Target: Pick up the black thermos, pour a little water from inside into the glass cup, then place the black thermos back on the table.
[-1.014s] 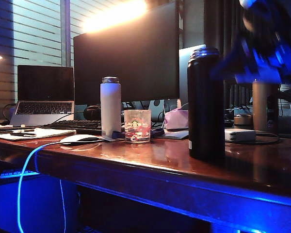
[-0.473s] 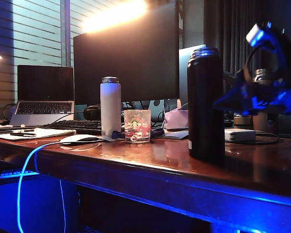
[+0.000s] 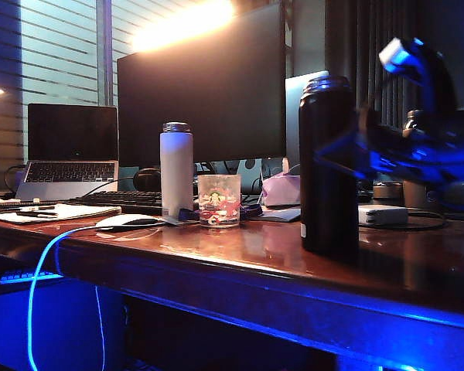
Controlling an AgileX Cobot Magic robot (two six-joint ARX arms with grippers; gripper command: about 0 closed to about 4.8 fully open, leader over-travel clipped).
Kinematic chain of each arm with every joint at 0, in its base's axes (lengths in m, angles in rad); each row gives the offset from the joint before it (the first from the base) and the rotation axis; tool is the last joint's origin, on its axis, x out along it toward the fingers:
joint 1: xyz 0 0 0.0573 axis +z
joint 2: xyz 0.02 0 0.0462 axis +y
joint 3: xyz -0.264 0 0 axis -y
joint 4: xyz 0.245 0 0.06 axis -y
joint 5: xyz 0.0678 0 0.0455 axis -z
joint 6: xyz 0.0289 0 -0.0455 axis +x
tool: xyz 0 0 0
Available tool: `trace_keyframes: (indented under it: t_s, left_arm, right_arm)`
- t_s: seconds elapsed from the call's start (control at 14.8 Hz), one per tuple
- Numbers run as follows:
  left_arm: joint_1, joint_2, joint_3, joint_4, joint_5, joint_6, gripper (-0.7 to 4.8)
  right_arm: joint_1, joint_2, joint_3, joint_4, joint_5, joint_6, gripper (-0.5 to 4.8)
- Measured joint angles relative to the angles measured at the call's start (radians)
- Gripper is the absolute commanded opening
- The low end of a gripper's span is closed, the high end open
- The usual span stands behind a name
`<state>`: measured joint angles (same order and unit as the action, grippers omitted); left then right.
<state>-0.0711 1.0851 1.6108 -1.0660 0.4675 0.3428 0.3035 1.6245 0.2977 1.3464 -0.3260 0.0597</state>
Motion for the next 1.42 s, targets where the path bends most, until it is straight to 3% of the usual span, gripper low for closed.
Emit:
trace_keyframes:
  t_s: [0.74, 1.01, 1.42]
  left_arm:
    - [0.0, 0.0, 0.0, 0.0, 0.0, 0.0, -0.01]
    - [0.0, 0.0, 0.0, 0.0, 0.0, 0.0, -0.01]
    - [0.0, 0.0, 0.0, 0.0, 0.0, 0.0, -0.02]
  right_arm:
    - [0.28, 0.0, 0.031, -0.035, 0.628, -0.026, 4.79]
    - [0.328, 0.001, 0.13, -0.212, 0.687, -0.034, 4.79]
    - [0.334, 0.032, 0.139, -0.207, 0.74, -0.034, 4.79]
